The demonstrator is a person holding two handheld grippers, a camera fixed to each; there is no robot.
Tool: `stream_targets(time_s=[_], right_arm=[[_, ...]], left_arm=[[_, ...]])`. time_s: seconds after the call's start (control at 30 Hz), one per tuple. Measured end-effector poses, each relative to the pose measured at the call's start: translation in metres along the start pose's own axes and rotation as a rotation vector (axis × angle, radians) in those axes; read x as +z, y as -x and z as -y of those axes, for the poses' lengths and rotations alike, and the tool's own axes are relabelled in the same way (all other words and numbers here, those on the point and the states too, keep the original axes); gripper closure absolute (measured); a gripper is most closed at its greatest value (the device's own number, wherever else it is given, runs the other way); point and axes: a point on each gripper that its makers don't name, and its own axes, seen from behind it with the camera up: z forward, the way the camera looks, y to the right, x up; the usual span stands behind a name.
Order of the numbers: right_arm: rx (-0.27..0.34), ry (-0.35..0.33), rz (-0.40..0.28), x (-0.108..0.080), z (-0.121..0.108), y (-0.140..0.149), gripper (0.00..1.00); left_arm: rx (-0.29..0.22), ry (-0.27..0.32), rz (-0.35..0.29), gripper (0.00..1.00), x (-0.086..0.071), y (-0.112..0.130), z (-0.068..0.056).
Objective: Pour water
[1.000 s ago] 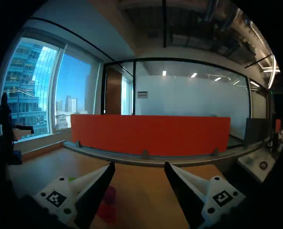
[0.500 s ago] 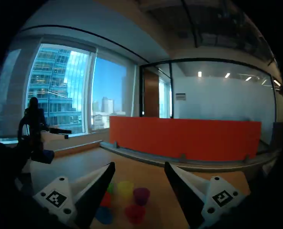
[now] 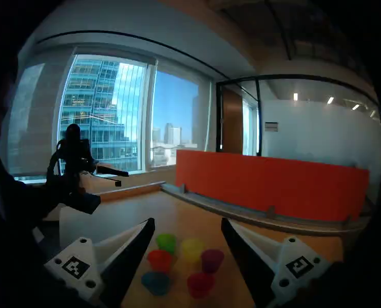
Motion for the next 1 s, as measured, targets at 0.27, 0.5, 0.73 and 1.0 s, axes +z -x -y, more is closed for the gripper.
stream_targets(time_s=[0.27,0.5,0.73,1.0], right_arm=[[-0.015,-0.059,0.080,-0.003,0.012,0.028,0.00],[-0.034,-0.089,0.130,-0.006,0.019,0.048,0.00],[-0.032,-0.113,0.168,-0.008,0.022,0.062,0.00],[-0.040,-0.130,0.218,-0.007,0.025,0.082,0.00]], left_arm=[[0.009,0.041,0.060,0.00,0.008,0.019,-0.005],[0.018,0.062,0.122,0.00,0.016,0.042,-0.007],[0.013,0.074,0.156,0.00,0.023,0.058,-0.007],[0.011,0.101,0.194,0.00,0.032,0.078,-0.011]])
